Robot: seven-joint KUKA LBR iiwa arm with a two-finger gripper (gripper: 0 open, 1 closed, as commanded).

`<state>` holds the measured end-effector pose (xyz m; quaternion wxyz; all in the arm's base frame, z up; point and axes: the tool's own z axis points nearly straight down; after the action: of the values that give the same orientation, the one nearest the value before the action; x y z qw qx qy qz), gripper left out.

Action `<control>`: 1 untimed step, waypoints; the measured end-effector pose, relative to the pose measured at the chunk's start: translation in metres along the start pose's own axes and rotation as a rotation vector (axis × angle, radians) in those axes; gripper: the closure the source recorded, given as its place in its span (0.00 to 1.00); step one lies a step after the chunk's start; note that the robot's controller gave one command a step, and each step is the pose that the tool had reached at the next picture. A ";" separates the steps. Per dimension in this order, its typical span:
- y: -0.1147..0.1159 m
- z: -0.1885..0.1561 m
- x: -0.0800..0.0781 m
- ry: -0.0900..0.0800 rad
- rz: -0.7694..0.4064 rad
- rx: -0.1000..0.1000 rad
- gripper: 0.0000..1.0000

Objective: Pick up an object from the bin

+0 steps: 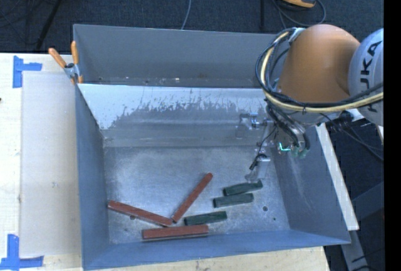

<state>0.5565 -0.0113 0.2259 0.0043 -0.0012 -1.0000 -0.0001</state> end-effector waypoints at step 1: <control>0.024 0.160 0.017 0.001 -0.030 0.000 0.00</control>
Offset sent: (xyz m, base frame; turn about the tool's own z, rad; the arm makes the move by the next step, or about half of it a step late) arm -0.0155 0.0240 -0.1559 -0.0283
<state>0.5387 0.0127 0.0661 0.0048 0.0140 -0.9999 0.0000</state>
